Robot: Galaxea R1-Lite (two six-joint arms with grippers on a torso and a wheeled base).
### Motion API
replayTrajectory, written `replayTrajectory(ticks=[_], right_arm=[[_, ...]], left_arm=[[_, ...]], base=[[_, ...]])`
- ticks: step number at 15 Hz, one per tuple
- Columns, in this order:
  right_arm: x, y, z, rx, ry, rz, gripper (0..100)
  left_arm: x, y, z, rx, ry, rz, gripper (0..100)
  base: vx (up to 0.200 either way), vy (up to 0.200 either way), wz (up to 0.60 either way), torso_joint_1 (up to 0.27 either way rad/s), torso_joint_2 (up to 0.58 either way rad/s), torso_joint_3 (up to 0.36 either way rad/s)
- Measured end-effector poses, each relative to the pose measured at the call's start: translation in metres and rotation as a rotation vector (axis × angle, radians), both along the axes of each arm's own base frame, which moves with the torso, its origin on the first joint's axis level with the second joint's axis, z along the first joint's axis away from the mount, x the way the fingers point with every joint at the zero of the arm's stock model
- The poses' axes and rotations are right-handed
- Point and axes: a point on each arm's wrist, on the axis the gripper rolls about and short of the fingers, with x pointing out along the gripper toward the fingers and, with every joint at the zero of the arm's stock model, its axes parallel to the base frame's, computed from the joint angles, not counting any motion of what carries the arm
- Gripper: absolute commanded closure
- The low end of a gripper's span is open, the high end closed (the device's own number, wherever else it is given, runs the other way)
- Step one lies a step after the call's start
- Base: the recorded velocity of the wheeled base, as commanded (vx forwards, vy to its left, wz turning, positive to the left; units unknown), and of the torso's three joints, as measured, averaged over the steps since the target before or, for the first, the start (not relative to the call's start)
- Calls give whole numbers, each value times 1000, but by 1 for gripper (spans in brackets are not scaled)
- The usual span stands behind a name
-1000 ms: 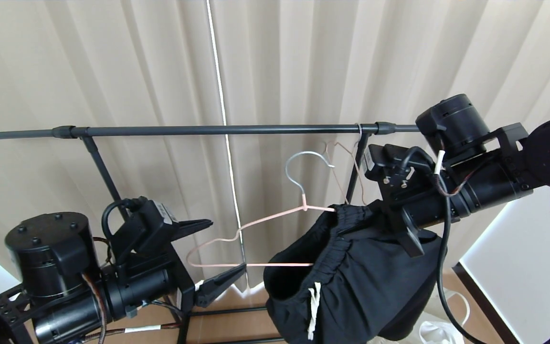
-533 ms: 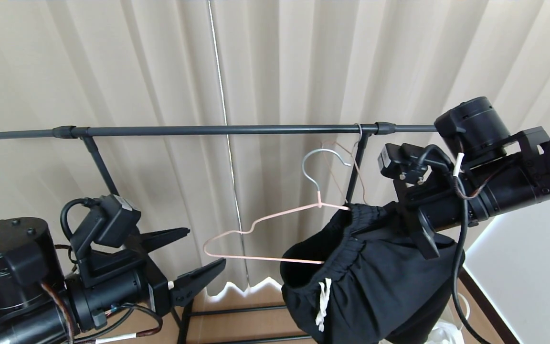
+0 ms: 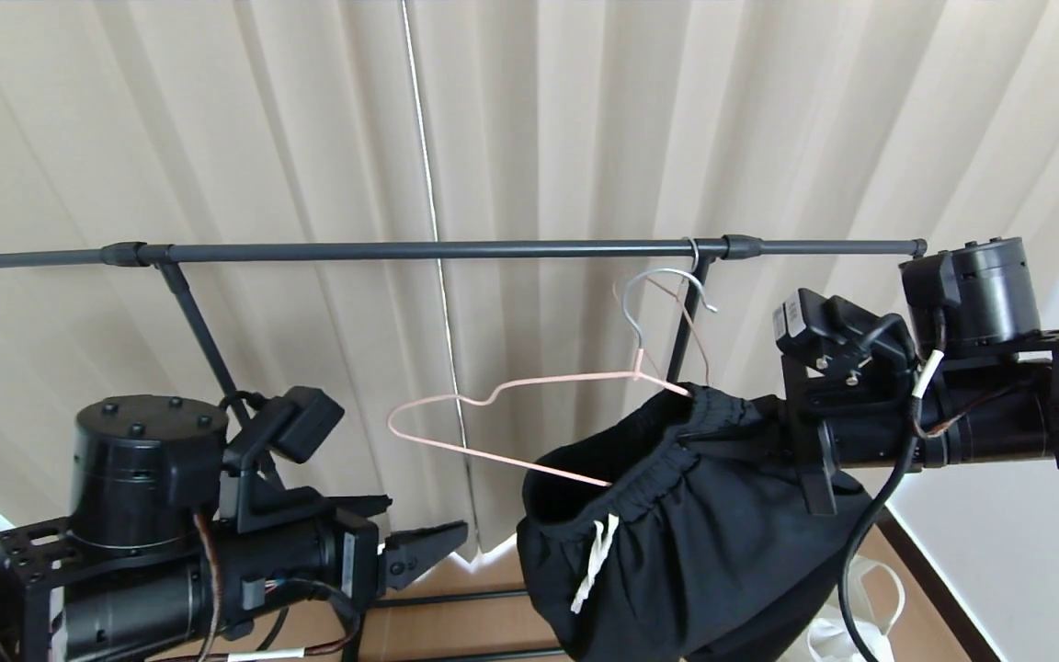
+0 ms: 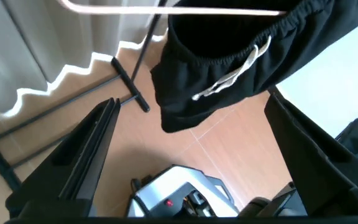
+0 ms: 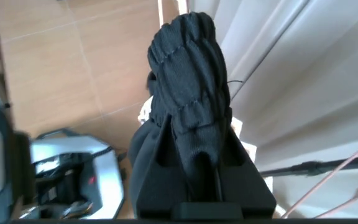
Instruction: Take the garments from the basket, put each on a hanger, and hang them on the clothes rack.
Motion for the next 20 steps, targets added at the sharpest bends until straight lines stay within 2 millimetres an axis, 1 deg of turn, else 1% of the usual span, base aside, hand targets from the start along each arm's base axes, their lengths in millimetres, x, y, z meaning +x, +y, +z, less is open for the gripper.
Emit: replayTrajectory(ticks=[2,4,8,12,17,20], right_arm=[[-6,-3,-4,0,5,-3,100],[-9,-5,-3,2,2,-5,100],[-11,-5,2,38,36,-38,100],[-14,-4,5,52,34,-48,100],[-17,-2,5,45,31,-45,100],[-18,-2,5,46,28,-43,100]], left_arm=[[7,-16,-6,41,15,31,0],[9,-29,-17,71,45,10,0],[13,-44,-30,124,64,18,0],[24,-63,-32,150,29,89,0],[45,-91,-34,167,-19,199,0],[49,-105,-42,195,-29,211,0]], base=[[0,0,0,0,0,0],[0,0,0,0,0,0],[0,0,0,0,0,0],[0,0,0,0,0,0],[0,0,0,0,0,0],[0,0,0,0,0,0]])
